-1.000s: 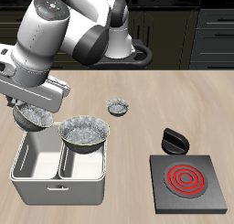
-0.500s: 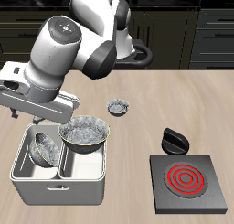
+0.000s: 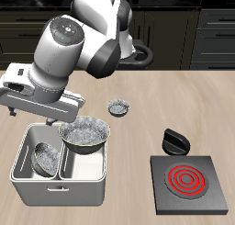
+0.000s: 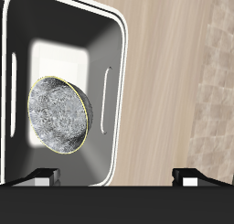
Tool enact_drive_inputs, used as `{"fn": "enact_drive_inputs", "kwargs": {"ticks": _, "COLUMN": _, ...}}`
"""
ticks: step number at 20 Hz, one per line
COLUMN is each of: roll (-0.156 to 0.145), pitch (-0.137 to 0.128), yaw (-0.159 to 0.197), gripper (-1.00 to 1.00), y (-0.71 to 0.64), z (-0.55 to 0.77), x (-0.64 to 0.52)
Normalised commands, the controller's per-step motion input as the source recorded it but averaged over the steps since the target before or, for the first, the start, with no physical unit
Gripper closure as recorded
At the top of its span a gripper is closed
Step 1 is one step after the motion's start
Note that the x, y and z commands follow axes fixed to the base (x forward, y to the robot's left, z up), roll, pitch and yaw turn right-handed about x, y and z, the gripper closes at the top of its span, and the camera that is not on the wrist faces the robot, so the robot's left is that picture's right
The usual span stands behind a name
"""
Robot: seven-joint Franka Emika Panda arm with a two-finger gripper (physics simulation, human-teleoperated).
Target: Place the largest bowl in the left side of the drainer and the medium bowl in the right side
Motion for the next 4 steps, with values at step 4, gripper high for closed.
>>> {"fn": "enact_drive_inputs", "kwargs": {"ticks": 4, "roll": -0.018, "pitch": -0.047, "yaw": -0.022, "gripper": -1.0, "y": 0.11, "z": 0.26, "x": -0.33}}
